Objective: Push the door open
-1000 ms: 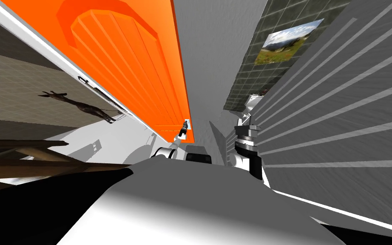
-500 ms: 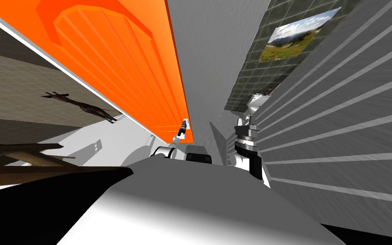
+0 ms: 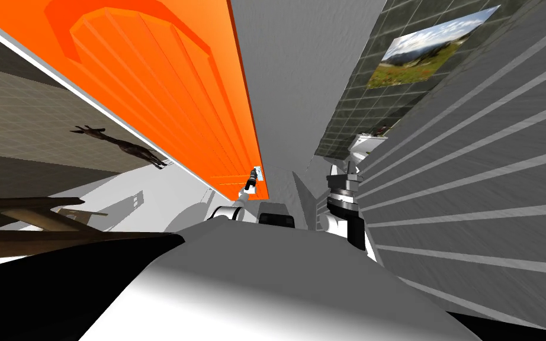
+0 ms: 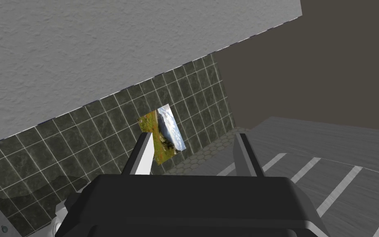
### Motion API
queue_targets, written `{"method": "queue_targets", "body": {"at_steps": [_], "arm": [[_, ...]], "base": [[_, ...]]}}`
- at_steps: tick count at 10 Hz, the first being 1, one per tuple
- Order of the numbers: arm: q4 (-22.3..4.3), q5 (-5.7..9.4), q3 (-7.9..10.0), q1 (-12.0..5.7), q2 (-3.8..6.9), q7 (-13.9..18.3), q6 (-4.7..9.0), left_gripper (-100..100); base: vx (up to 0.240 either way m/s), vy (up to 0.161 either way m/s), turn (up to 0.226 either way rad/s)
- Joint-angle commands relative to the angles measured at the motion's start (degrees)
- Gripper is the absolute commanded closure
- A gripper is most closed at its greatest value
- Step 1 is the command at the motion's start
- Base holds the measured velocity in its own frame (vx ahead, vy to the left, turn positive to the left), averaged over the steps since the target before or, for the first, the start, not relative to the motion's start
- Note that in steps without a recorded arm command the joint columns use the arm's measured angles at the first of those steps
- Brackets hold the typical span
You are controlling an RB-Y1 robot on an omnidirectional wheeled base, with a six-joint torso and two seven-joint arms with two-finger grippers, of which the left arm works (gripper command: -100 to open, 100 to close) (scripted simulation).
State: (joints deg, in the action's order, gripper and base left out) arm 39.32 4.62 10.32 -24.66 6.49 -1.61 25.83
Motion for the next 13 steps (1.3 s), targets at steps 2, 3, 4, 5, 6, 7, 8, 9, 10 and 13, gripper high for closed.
{"method": "queue_targets", "body": {"at_steps": [2, 3, 4, 5, 6, 7, 8, 9, 10, 13], "arm": [[-2.0, 0.68, 2.02, -1.23, 1.08, -0.6, 1.22, 100], [-2.0, 0.80, 2.37, -1.22, 1.20, -0.7, 1.20, 100], [-2.1, 1.05, 3.06, -1.18, 1.46, -0.9, 1.18, 100], [-1.8, 0.85, 2.47, -1.12, 0.97, -0.8, 1.00, -100], [-1.8, 0.85, 2.47, -1.12, 0.97, -0.8, 1.00, -100], [-1.7, 0.82, 2.35, -1.17, 0.81, -0.8, 0.93, -100], [-1.7, 0.78, 2.21, -1.23, 0.63, -0.7, 0.85, -100], [-1.6, 0.73, 1.99, -1.33, 0.34, -0.7, 0.73, -100], [-1.5, 0.69, 1.85, -1.39, 0.16, -0.6, 0.65, -100], [-1.3, 0.64, 1.70, -1.45, -0.21, -0.7, 0.47, -100]], "base": [[0.101, -0.079, 0.037], [0.140, -0.109, 0.119], [0.181, -0.113, 0.088], [-0.062, -0.072, 0.067], [-0.187, -0.038, -0.002], [-0.188, -0.017, -0.006], [-0.193, -0.045, 0.005], [-0.274, -0.070, 0.013], [-0.262, -0.085, 0.017], [-0.207, -0.077, 0.013]]}}
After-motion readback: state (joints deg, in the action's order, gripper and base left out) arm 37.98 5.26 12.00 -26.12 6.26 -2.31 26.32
